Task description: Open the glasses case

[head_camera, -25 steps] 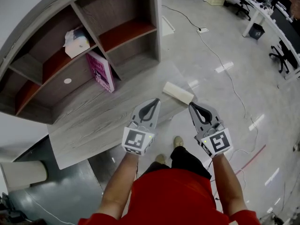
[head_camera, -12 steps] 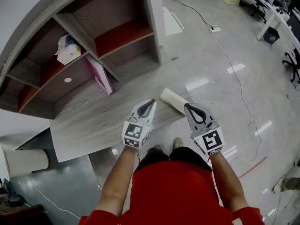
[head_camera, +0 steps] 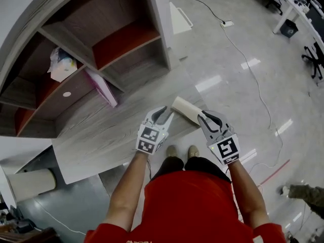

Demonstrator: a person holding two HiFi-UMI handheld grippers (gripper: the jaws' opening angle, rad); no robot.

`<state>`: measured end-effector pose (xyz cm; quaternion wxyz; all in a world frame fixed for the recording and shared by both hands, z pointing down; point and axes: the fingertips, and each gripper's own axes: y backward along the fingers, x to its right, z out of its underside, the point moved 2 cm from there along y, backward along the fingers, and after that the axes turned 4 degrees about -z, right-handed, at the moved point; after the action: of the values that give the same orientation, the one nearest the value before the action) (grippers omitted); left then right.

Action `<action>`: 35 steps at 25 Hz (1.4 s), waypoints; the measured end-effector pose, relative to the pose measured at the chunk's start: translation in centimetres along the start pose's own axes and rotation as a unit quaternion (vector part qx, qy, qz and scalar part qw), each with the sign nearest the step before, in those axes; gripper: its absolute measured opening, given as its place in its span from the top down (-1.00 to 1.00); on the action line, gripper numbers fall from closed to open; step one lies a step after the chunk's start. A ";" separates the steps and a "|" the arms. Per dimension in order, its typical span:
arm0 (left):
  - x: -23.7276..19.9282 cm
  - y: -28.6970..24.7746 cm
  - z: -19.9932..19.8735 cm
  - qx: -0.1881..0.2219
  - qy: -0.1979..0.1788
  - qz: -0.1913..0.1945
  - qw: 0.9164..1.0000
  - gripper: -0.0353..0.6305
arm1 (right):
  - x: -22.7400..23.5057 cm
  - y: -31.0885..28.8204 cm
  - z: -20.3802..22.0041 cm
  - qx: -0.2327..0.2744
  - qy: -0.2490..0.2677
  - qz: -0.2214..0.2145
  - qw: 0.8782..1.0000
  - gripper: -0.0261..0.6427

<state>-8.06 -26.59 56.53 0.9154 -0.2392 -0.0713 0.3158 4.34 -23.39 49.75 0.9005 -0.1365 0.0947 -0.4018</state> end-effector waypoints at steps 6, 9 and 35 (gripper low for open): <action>-0.2 -2.5 2.0 -0.060 -0.010 0.035 0.998 0.47 | 0.6 -0.8 2.4 -0.035 0.003 0.001 0.999 0.55; -0.3 -3.4 2.8 -0.087 -0.012 0.047 0.995 0.46 | 0.7 -1.2 3.3 -0.051 -0.004 -0.003 0.999 0.44; -0.1 -5.6 4.9 -0.161 -0.021 0.095 0.982 0.56 | 0.5 -3.8 11.6 -0.225 0.037 -0.076 0.971 0.01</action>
<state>-6.50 -28.52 63.54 0.8289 -0.3829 -0.1174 0.3907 5.27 -24.16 61.93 0.8095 -0.3274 0.2056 -0.4419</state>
